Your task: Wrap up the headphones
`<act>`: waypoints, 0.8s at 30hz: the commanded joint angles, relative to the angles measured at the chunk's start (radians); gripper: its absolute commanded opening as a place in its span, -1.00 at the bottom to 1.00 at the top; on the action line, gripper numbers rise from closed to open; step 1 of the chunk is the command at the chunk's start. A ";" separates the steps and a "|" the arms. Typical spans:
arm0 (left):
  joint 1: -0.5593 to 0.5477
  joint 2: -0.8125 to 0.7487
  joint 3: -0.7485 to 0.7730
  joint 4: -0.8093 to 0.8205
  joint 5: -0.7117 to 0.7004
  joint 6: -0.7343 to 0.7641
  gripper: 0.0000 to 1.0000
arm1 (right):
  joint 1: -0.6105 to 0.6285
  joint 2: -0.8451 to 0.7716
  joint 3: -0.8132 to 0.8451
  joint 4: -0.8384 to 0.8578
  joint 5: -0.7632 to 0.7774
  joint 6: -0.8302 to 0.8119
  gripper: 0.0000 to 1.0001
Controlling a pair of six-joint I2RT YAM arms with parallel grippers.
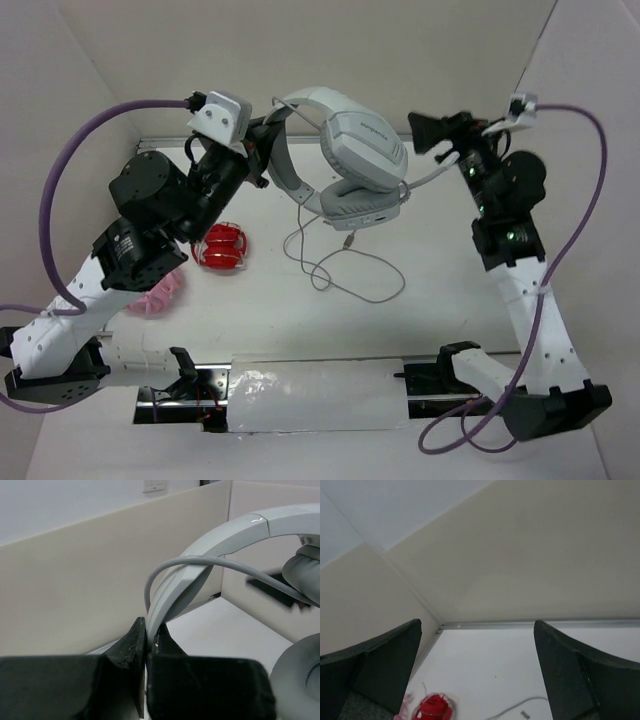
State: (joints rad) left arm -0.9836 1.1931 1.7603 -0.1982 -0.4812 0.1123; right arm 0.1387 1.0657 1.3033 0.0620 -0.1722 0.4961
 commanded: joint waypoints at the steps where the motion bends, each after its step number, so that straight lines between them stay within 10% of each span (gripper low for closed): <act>1: -0.003 0.013 0.100 0.137 -0.051 -0.006 -1.00 | 0.105 -0.157 -0.289 0.046 0.109 -0.082 0.99; 10: 0.025 0.083 0.211 0.135 -0.063 0.038 -1.00 | 0.487 -0.303 -0.892 0.249 0.160 -0.222 0.99; 18: 0.030 0.140 0.312 0.089 -0.042 0.043 -1.00 | 0.823 -0.006 -0.946 0.539 0.554 -0.439 0.99; 24: 0.005 0.137 0.330 0.105 -0.066 0.070 -1.00 | 0.805 0.252 -0.828 0.696 0.453 -0.473 0.99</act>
State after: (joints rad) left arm -0.9619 1.3479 2.0346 -0.2276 -0.5262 0.1837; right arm 0.9539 1.2301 0.3840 0.5495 0.2695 0.0776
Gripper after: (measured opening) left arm 0.091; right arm 0.994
